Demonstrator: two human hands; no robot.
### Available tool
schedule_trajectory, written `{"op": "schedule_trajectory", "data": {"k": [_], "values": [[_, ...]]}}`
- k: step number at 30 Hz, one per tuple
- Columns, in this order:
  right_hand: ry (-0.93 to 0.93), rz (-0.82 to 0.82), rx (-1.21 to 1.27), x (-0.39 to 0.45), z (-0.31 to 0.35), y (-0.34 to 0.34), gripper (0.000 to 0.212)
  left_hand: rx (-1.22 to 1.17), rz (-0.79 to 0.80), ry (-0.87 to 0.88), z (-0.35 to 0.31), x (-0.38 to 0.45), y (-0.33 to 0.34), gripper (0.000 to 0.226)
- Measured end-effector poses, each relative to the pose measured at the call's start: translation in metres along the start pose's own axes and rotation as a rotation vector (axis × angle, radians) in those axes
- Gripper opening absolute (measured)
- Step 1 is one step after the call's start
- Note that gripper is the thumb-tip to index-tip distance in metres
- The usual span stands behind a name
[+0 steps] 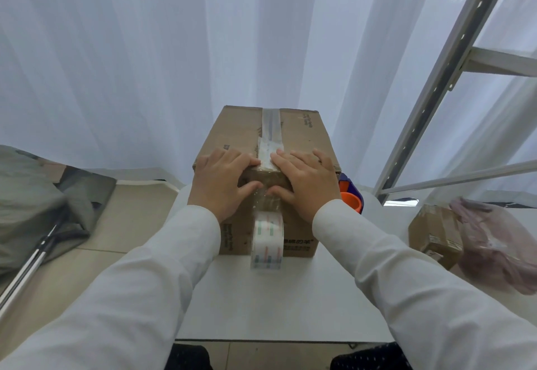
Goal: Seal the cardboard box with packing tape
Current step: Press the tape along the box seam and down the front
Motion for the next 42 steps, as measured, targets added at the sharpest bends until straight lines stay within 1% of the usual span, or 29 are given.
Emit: {"op": "schedule_trajectory", "data": {"k": [2,5,12,18,22,24,28,33,37,39,42], "values": [[0.001,0.025,0.019,0.001,-0.001,0.000,0.056,0.021,-0.006,0.014,-0.002,-0.002,0.001,0.040],[0.015,0.017,0.050,0.002,-0.002,-0.003,0.053,0.041,-0.010,0.023,-0.003,-0.002,0.002,0.039],[0.004,-0.054,0.001,0.001,-0.001,0.004,0.053,0.065,0.008,0.023,-0.003,0.002,0.004,0.039],[0.002,0.033,-0.057,-0.003,0.004,0.005,0.059,0.098,0.073,0.028,-0.003,0.001,0.005,0.042],[0.014,0.057,-0.036,-0.002,0.006,0.002,0.063,0.041,0.087,0.037,0.001,-0.001,0.003,0.041],[0.026,0.039,-0.032,0.002,0.008,-0.003,0.062,0.000,0.080,0.035,0.003,0.000,0.001,0.037],[0.040,-0.020,-0.049,0.010,0.016,-0.004,0.055,-0.036,0.062,0.024,0.004,0.001,0.001,0.033],[0.034,-0.059,-0.087,0.004,0.019,0.012,0.063,-0.035,0.054,0.028,0.004,0.002,0.002,0.032],[0.025,-0.091,-0.119,-0.001,0.022,0.015,0.063,-0.031,0.052,0.032,0.003,0.001,0.002,0.032],[0.018,-0.072,-0.112,-0.003,0.022,0.014,0.066,-0.031,0.063,0.036,0.003,0.000,0.002,0.034],[-0.027,0.014,-0.061,-0.003,0.021,0.010,0.072,-0.010,0.082,0.050,0.002,-0.003,0.001,0.041]]}}
Point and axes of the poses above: each hand's wrist, its own x-axis towards the middle knuckle, its own y-axis out of the palm, z = x × y, the point moved 6 cm from there along x, towards the middle knuckle, and after that the axes turned 7 degrees about -x, right-handed, at the moved point
